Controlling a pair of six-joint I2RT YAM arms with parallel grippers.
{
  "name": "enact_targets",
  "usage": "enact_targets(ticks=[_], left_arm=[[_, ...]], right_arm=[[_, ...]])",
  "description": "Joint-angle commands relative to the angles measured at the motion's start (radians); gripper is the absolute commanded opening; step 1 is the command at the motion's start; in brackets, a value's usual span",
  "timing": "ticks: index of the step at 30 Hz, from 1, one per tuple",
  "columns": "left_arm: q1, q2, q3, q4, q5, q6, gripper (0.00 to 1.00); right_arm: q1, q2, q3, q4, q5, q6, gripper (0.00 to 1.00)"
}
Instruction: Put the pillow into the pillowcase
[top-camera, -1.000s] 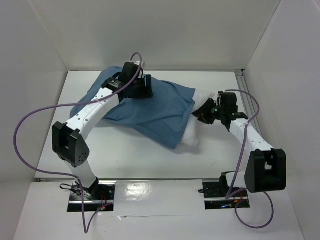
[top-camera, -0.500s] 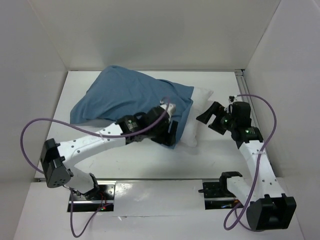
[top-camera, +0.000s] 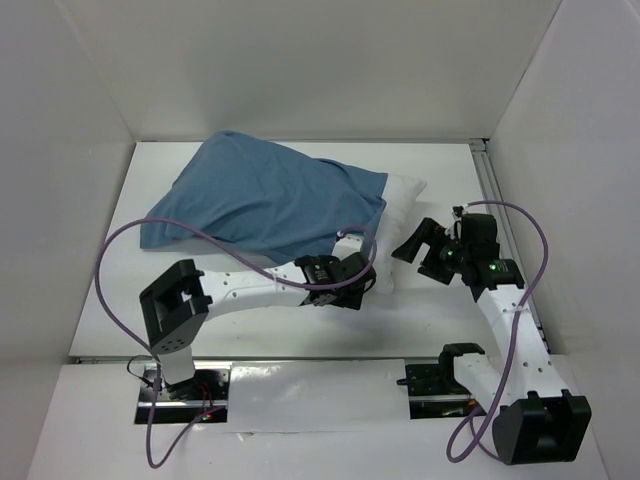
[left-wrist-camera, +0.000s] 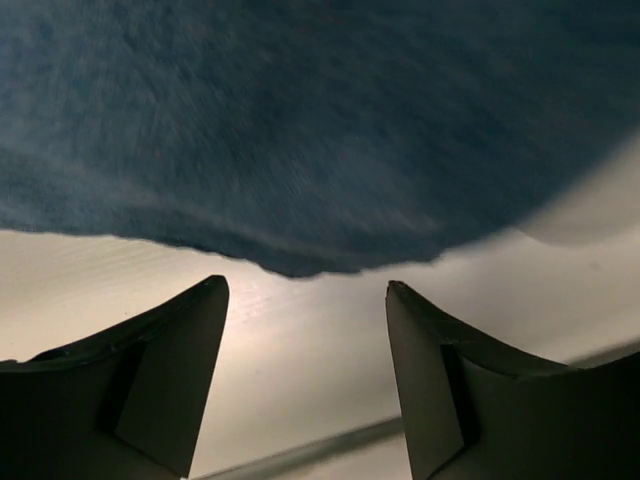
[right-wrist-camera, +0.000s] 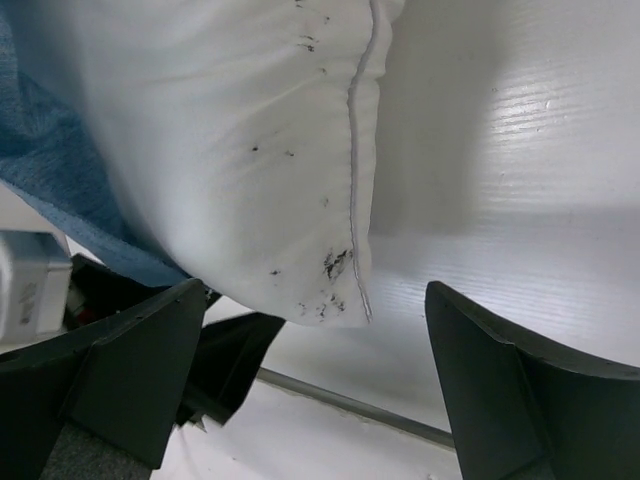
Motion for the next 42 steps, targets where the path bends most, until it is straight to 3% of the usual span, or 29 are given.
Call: enact_targets(ticks=[1, 7, 9, 10, 11, 12, 13, 19, 22, 26, 27, 31, 32, 35, 36, 38, 42], left_arm=[[-0.002, 0.05, 0.036, 0.001, -0.13, -0.057, 0.76], [-0.002, 0.122, 0.105, -0.087, -0.233, -0.116, 0.62], [0.007, 0.113, 0.116, -0.098, -0.244, -0.127, 0.45], [0.007, 0.113, 0.116, -0.098, -0.244, -0.139, 0.25], [0.007, 0.1, 0.116, -0.098, -0.244, -0.139, 0.25], [0.007, 0.1, 0.116, -0.098, -0.244, -0.139, 0.03], [0.018, 0.088, 0.116, -0.107, -0.244, -0.139, 0.0], [0.018, 0.015, 0.125, -0.118, -0.197, -0.103, 0.0], [0.006, -0.035, 0.134, -0.107, -0.158, -0.071, 0.0], [-0.016, -0.076, 0.175, -0.096, -0.119, -0.009, 0.0], [-0.016, -0.076, 0.189, -0.096, -0.108, 0.003, 0.0], [-0.016, -0.085, 0.334, -0.079, -0.014, 0.133, 0.0], [-0.016, -0.055, 0.479, -0.069, 0.06, 0.222, 0.0], [-0.016, 0.049, 0.841, -0.133, 0.24, 0.32, 0.0], [-0.016, 0.095, 1.116, -0.177, 0.291, 0.362, 0.0], [-0.004, 0.191, 1.334, -0.179, 0.434, 0.362, 0.0], [0.108, 0.044, 1.081, 0.071, 0.639, 0.231, 0.0]], right_arm=[[-0.007, 0.009, 0.0, -0.015, -0.011, -0.026, 0.97], [-0.007, 0.02, 0.0, -0.005, -0.072, -0.046, 0.98], [-0.007, 0.031, 0.0, -0.028, -0.072, -0.06, 0.98], [-0.007, 0.031, 0.0, -0.029, -0.086, -0.072, 0.98], [-0.007, 0.031, 0.0, -0.029, -0.086, -0.072, 0.98], [-0.007, 0.031, 0.0, -0.029, -0.1, -0.083, 0.98], [-0.007, 0.041, 0.0, -0.029, -0.109, -0.093, 0.98], [-0.007, 0.052, -0.061, 0.036, -0.187, -0.08, 0.9], [0.007, 0.093, -0.094, 0.144, -0.196, -0.035, 0.88], [0.076, 0.223, -0.103, 0.354, -0.213, 0.044, 0.76], [0.099, 0.259, -0.088, 0.455, -0.227, 0.063, 0.71], [0.15, 0.408, 0.087, 0.609, -0.342, 0.164, 0.16], [0.15, 0.423, 0.195, 0.629, -0.369, 0.21, 0.0], [0.15, 0.423, 0.363, 0.593, -0.364, 0.224, 0.0], [0.167, 0.423, 0.438, 0.562, -0.313, 0.224, 0.0], [0.208, 0.423, 0.425, 0.545, -0.232, 0.224, 0.0], [0.292, 0.469, 0.195, 0.721, -0.177, 0.333, 0.0]])
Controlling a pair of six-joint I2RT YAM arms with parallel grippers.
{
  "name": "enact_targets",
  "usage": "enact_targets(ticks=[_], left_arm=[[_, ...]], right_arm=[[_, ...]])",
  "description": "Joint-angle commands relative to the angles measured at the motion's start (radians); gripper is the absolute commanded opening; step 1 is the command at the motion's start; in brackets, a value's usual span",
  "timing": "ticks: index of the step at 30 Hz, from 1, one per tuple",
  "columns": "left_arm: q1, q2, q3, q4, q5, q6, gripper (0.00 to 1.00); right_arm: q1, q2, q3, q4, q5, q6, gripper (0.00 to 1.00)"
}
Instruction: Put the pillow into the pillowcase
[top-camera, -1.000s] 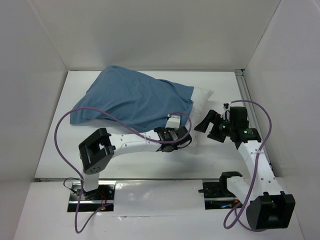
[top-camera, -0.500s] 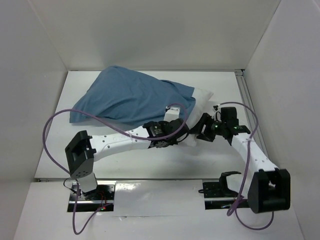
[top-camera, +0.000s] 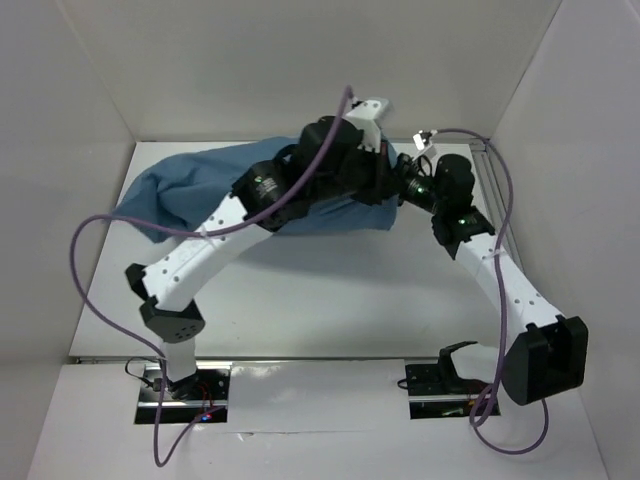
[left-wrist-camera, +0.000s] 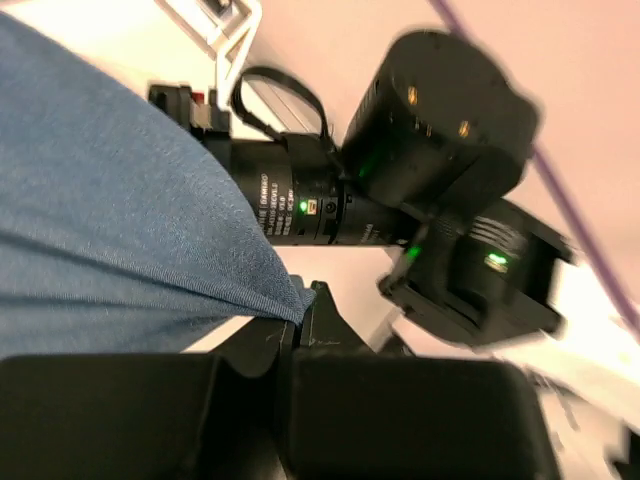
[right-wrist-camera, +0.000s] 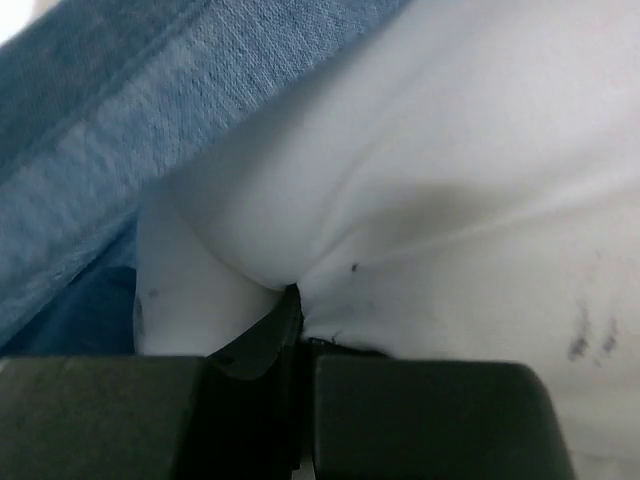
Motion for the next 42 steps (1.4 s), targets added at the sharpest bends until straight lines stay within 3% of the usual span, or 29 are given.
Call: enact_targets(ticks=[1, 5, 9, 17, 21, 23, 27, 28, 29, 30, 32, 34, 38, 42], left_arm=[[0.031, -0.141, -0.166, 0.332, 0.401, -0.09, 0.0], [0.085, -0.197, -0.193, 0.283, 0.401, -0.09, 0.0], [0.11, -0.279, -0.182, 0.25, 0.355, -0.067, 0.0], [0.082, -0.349, -0.023, 0.205, 0.339, -0.047, 0.0], [0.231, -0.228, -0.023, 0.231, 0.433, -0.128, 0.0], [0.312, -0.066, 0.002, 0.231, 0.527, -0.153, 0.0], [0.474, 0.177, 0.109, 0.153, 0.568, -0.156, 0.0], [0.49, 0.196, 0.099, 0.153, 0.591, -0.13, 0.25], [0.501, 0.196, 0.089, 0.135, 0.609, -0.115, 0.41], [0.51, 0.196, 0.061, 0.123, 0.626, -0.1, 0.52], [0.51, 0.127, 0.018, 0.122, 0.605, -0.034, 0.66], [0.495, 0.06, -0.05, 0.09, 0.554, 0.012, 0.68], [0.418, -0.1, -0.231, -0.017, 0.367, 0.121, 0.67], [0.279, -0.209, -0.45, -0.057, 0.154, 0.118, 0.64]], right_arm=[[0.112, 0.079, -0.203, 0.113, 0.056, 0.107, 0.0], [0.153, 0.023, -0.23, 0.107, 0.087, 0.099, 0.0], [0.206, -0.094, -0.191, -0.085, 0.14, 0.041, 0.0], [0.406, -0.339, -0.11, -0.431, 0.272, 0.097, 0.0], [0.434, -0.422, -0.223, -0.386, 0.283, 0.249, 0.0], [0.385, -0.422, -0.265, -0.313, 0.274, 0.279, 0.0], [0.13, -0.277, -0.34, -0.224, 0.188, 0.289, 0.0], [0.015, -0.248, -0.354, -0.163, 0.162, 0.289, 0.0], [-0.042, -0.219, -0.354, -0.152, 0.162, 0.289, 0.0], [-0.093, -0.191, -0.363, -0.137, 0.162, 0.276, 0.04], [-0.205, -0.107, -0.345, -0.114, 0.174, 0.202, 0.25], [-0.256, -0.022, -0.305, -0.146, 0.153, 0.095, 0.44], [-0.319, 0.015, -0.196, -0.334, 0.18, -0.089, 0.56], [-0.377, -0.109, -0.251, -0.443, 0.203, -0.163, 0.72]])
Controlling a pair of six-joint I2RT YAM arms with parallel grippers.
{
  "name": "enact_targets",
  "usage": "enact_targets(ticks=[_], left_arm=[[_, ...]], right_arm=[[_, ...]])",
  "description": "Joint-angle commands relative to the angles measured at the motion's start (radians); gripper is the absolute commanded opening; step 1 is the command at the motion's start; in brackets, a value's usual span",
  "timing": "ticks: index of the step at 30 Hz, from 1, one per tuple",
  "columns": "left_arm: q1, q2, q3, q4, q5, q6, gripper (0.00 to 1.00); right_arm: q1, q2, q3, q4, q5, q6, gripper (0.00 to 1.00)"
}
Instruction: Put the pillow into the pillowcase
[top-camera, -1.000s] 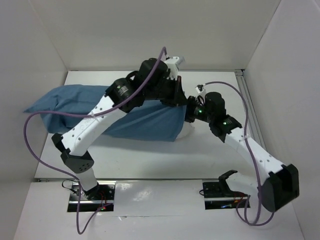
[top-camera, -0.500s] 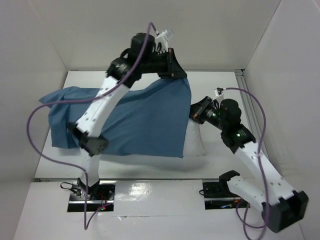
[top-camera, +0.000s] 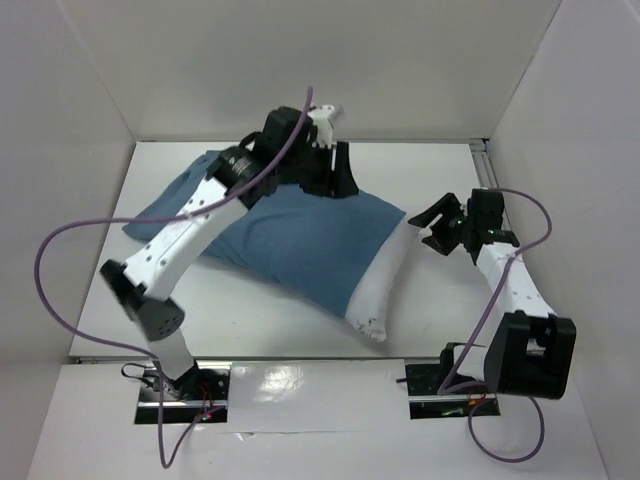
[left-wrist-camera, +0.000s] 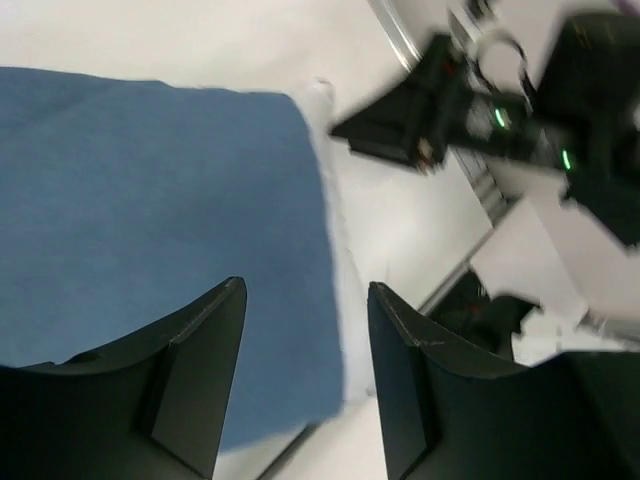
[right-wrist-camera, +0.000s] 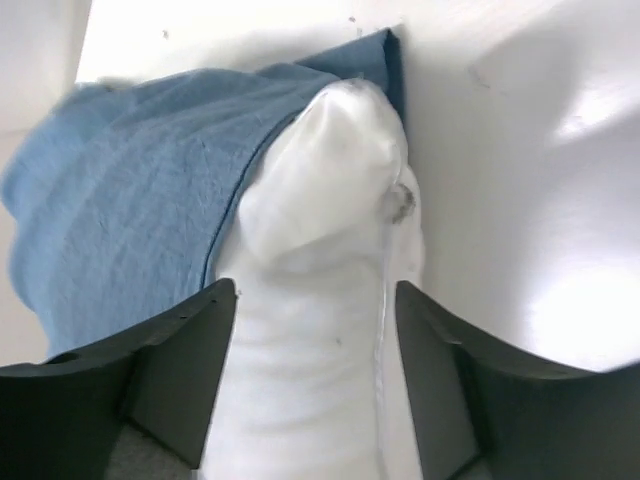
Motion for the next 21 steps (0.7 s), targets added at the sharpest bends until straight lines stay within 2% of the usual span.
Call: enact_targets(ticks=[1, 4, 8, 11, 12, 16, 21], left_arm=[[-0.126, -0.1, -0.143, -0.033, -0.207, 0.055, 0.64], [-0.283, -0.144, -0.278, -0.043, -0.308, -0.006, 0.64], [-0.435, -0.181, -0.451, -0.043, -0.412, -0.109, 0.67], [-0.51, -0.205, -0.527, -0.043, -0.475, -0.223, 0.68], [-0.519, -0.205, -0.569, -0.043, -0.494, -0.291, 0.69], [-0.541, -0.205, -0.642, -0.021, -0.601, -0.392, 0.71], [-0.541, -0.155, -0.662, 0.009, -0.62, -0.393, 0.72]], right_arm=[[-0.042, -0.127, 0.005, -0.149, -0.003, -0.147, 0.74], [-0.051, -0.223, -0.024, -0.247, -0.003, -0.201, 0.8], [-0.033, -0.337, -0.055, -0.367, -0.03, -0.267, 0.87], [-0.022, -0.408, -0.081, -0.432, -0.042, -0.281, 0.9], [-0.022, -0.418, -0.09, -0.441, -0.042, -0.293, 0.9], [-0.022, -0.443, -0.133, -0.452, -0.054, -0.293, 0.9], [-0.022, -0.443, -0.164, -0.462, -0.12, -0.333, 0.92]])
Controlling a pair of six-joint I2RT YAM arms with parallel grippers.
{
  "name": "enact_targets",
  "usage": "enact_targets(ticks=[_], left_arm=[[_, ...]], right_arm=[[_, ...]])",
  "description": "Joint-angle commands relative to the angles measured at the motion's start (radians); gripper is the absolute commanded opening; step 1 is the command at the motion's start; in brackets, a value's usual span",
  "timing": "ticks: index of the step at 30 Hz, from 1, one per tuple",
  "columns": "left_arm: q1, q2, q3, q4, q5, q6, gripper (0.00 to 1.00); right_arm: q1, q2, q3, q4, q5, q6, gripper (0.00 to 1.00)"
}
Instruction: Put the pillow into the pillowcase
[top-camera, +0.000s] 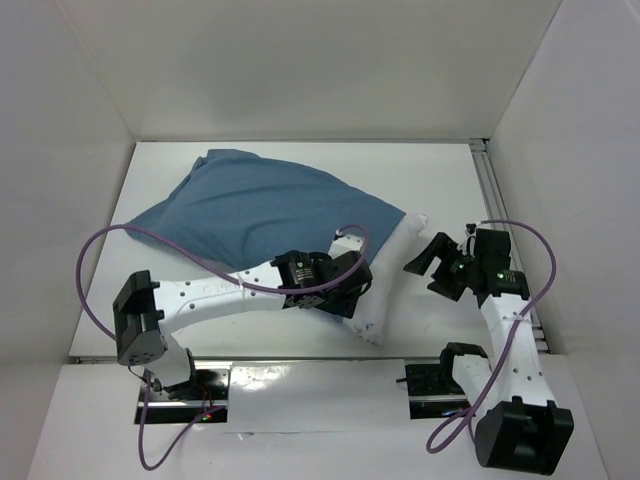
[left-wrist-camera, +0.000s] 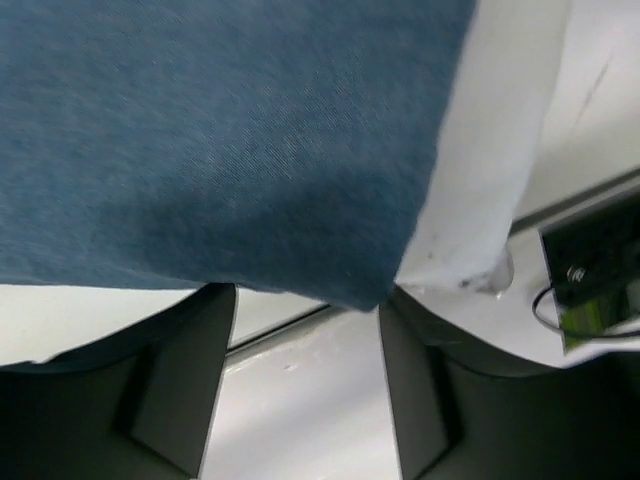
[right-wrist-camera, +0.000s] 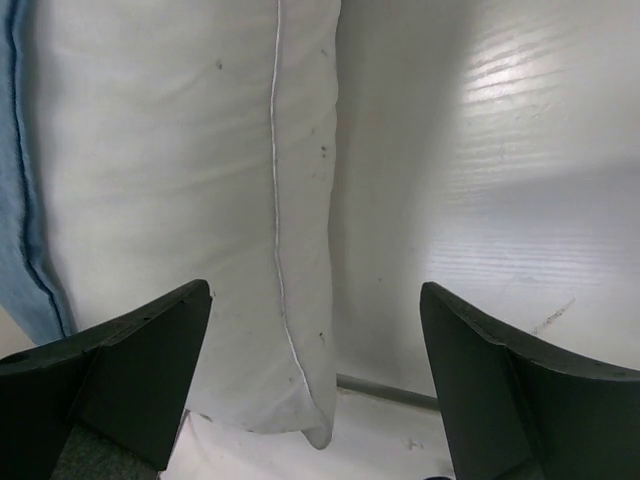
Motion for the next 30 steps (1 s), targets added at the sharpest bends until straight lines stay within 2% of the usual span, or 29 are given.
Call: enact_targets(ticks=[1, 3, 5, 8, 9, 11, 14, 16, 20, 22, 24, 25, 27, 29, 30], left_arm=[[0.003, 0.029, 0.005, 0.032, -0.088, -0.085, 0.68], [0.003, 0.041, 0.005, 0.005, -0.11, -0.106, 0.63], [0.003, 0.041, 0.005, -0.008, -0.119, -0.132, 0.52], [0.003, 0.022, 0.005, -0.008, -0.128, -0.132, 0.29], [0.003, 0.021, 0.005, -0.008, -0.128, -0.122, 0.16], [0.003, 0.021, 0.035, -0.008, -0.099, -0.111, 0.02], [0.003, 0.012, 0.07, -0.017, -0.071, -0.085, 0.0], [0.003, -0.002, 0.08, -0.017, -0.058, -0.074, 0.0], [0.003, -0.023, 0.098, -0.017, -0.048, -0.065, 0.0], [0.003, -0.023, 0.098, -0.017, -0.038, -0.054, 0.0], [0.003, -0.023, 0.132, -0.017, -0.026, -0.027, 0.0], [0.003, -0.023, 0.147, -0.017, -0.025, -0.014, 0.0], [0.003, 0.003, 0.243, -0.017, 0.031, 0.048, 0.0], [0.003, 0.027, 0.351, -0.017, 0.141, 0.105, 0.0], [0.003, 0.053, 0.482, 0.009, 0.192, 0.163, 0.0]], right_arm=[[0.004, -0.012, -0.011, -0.036, -0.07, -0.071, 0.92], [0.014, -0.012, -0.011, -0.067, -0.11, -0.093, 0.94], [0.046, -0.034, -0.022, -0.067, -0.124, -0.102, 0.95], [0.072, -0.087, -0.06, -0.082, -0.158, -0.102, 0.95], [0.072, -0.103, -0.075, -0.058, -0.175, -0.086, 0.95], [0.093, -0.145, -0.117, -0.019, -0.239, -0.044, 0.92], [0.128, -0.154, -0.135, 0.021, -0.278, -0.035, 0.84], [0.167, -0.143, -0.135, 0.053, -0.278, -0.035, 0.84], [0.344, -0.098, -0.184, 0.215, -0.212, 0.113, 0.87], [0.473, -0.061, -0.194, 0.378, -0.147, 0.177, 0.81], [0.596, 0.033, -0.198, 0.549, -0.08, 0.255, 0.66], [0.631, 0.074, -0.182, 0.597, -0.065, 0.266, 0.35], [0.671, 0.206, -0.049, 0.614, -0.02, 0.266, 0.02], [0.649, 0.272, 0.069, 0.627, -0.046, 0.255, 0.0], [0.635, 0.297, 0.178, 0.64, -0.057, 0.255, 0.0]])
